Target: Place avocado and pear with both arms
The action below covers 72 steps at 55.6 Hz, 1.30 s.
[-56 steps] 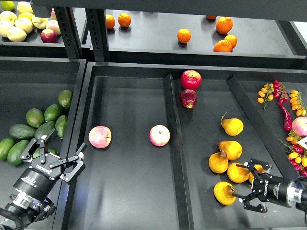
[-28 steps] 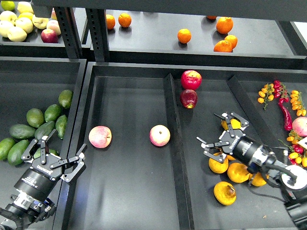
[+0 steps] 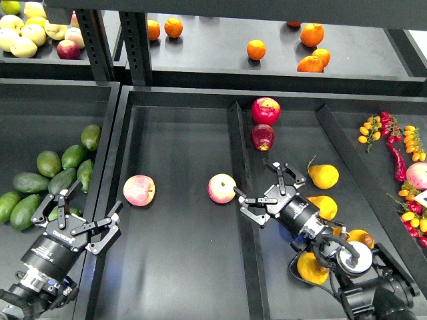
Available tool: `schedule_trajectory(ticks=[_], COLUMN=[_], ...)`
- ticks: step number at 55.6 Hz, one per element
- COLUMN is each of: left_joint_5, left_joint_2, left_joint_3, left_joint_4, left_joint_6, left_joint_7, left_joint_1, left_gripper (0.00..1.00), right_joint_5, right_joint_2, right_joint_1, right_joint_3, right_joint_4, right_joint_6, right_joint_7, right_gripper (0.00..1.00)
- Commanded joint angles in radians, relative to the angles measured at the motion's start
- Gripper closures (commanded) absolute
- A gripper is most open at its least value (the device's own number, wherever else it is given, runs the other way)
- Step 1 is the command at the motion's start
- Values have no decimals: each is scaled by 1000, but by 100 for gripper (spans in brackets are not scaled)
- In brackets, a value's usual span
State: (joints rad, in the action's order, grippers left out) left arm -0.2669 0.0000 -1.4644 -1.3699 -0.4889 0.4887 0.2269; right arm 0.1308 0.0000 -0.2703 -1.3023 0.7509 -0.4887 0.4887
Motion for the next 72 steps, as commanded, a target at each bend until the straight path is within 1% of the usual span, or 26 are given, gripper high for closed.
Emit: schedule_trajectory(ticks=[1,8,18,20,24,26,28,35,38,44,45,46,50,53,58,63,64,66,68,70,72], left_joint_5=[-2,-2,-2,-2,-2,-2,-2,-2,-2,1,1,3,3,3,3,5,5,3,1,1,0], left_joint_2=[0,0,0,0,0,0,0,0,0,0,0,0,0,0,0,0,0,0,0,0,0], left_joint_3=[-5,-4,-8,-13,-21,-21,-22,-30,-31,-37,-42,-57,-60,-60,-57,-54,-54,-47,-42,-39,-36], left_joint_4=[-1,-3,-9,-9,-9,-9,-11,-14,-14,-8,-3,0,-1,-8,-14,-11,-12,-14,-14,-14,-14], left_joint_6=[0,0,0,0,0,0,0,0,0,0,0,0,0,0,1,35,42,49,49,49,47], left_joint_7=[0,0,0,0,0,0,0,0,0,0,0,0,0,0,0,0,-7,-39,-59,-71,-75], left_joint_1=[0,0,-1,-1,-6,-8,-8,-23,-34,-84,-99,-151,-198,-227,-265,-305,-311,-313,-313,-310,-305], left_gripper=[0,0,0,0,0,0,0,0,0,0,0,0,0,0,0,0,0,0,0,0,0], right_joint_5=[13,32,36,36,47,55,69,95,95,95,95,95,95,95,99,112,118,130,144,168,185], right_joint_2=[0,0,0,0,0,0,0,0,0,0,0,0,0,0,0,0,0,0,0,0,0], right_joint_1=[25,49,129,138,157,164,178,230,250,263,263,257,241,223,191,145,137,132,132,132,134], right_joint_3=[-6,-2,58,58,58,58,57,49,48,44,43,31,23,21,18,15,12,12,12,12,11], right_joint_4=[22,79,171,186,249,275,312,413,450,493,496,507,512,513,516,510,510,507,507,507,504], right_joint_6=[0,0,0,0,0,0,0,0,1,15,15,19,29,55,85,98,104,122,140,163,177], right_joint_7=[0,0,0,-18,-76,-91,-102,-110,-125,-189,-206,-250,-285,-294,-294,-294,-294,-294,-295,-295,-295], right_gripper=[1,1,1,1,0,1,0,0,0,0,0,0,0,0,0,0,0,0,0,0,0])
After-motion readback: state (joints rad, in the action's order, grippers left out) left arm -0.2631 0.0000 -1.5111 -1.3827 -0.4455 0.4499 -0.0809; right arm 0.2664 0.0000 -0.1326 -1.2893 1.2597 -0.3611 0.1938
